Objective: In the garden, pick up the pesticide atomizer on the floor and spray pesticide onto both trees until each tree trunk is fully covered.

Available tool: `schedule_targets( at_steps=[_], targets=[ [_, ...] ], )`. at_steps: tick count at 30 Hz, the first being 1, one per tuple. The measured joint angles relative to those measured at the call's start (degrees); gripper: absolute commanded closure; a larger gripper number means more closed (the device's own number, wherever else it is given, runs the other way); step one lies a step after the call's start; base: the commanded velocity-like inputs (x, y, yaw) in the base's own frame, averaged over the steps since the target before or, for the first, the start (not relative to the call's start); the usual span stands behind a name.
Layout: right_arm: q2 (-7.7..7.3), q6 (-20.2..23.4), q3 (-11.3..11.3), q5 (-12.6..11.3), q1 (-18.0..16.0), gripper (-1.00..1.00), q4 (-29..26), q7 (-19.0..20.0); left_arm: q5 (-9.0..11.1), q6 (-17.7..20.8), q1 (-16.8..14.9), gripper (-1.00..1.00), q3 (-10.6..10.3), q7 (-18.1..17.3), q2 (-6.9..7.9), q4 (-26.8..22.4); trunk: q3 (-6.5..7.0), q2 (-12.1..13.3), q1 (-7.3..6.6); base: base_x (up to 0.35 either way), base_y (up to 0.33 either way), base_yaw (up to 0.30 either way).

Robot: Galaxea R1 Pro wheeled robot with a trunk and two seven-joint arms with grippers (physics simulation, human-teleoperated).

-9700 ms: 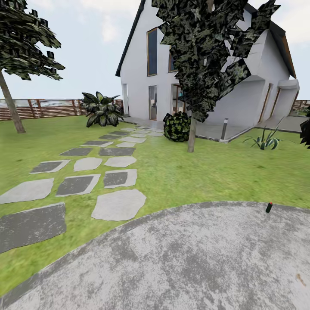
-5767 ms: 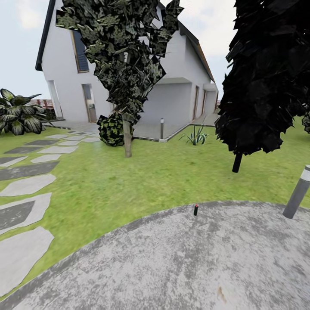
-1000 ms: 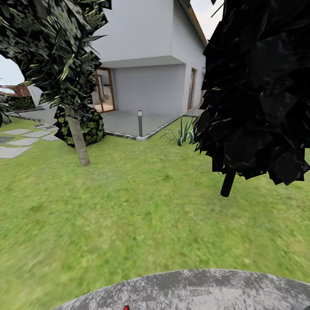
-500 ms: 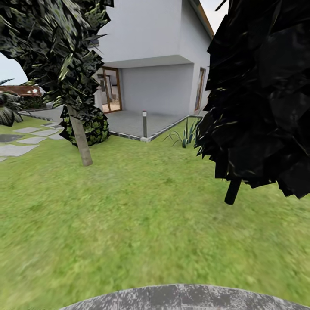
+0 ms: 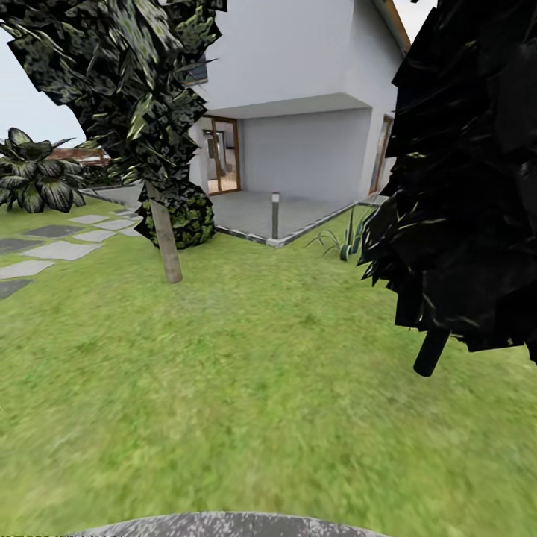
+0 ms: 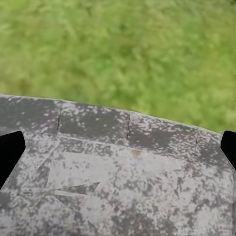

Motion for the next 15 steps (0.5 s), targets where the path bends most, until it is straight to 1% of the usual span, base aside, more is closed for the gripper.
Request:
schedule_targets(
  at_steps=[2,4,11,15],
  targets=[
    [0.0,-0.02,-0.01,0.0,0.0,-1.0,-0.01,0.0,0.02,0.0,-0.01,-1.0,0.0,0.0,0.0,0.01,0.0,0.0,0.0,0.015,-0.196,0.034],
    [0.0,-0.02,-0.01,0.0,0.0,-1.0,0.0,0.0,0.03,-0.01,-0.01,-1.0,0.01,0.0,0.0,0.0,0.0,0.0,0.0,0.006,-0.082,0.013],
    [0.0,-0.01,-0.01,0.0,0.0,-1.0,0.01,0.0,0.08,-0.01,-0.04,-1.0,0.02,0.0,0.0,0.0,0.0,0.0,0.0,0.001,-0.02,0.011],
    [0.0,-0.02,-0.01,0.0,-0.01,-1.0,0.02,0.0,0.1,-0.13,-0.02,-1.0,0.03,0.0,0.0,-0.07,0.0,0.0,0.0,0.0,-0.002,0.177]
  ],
)
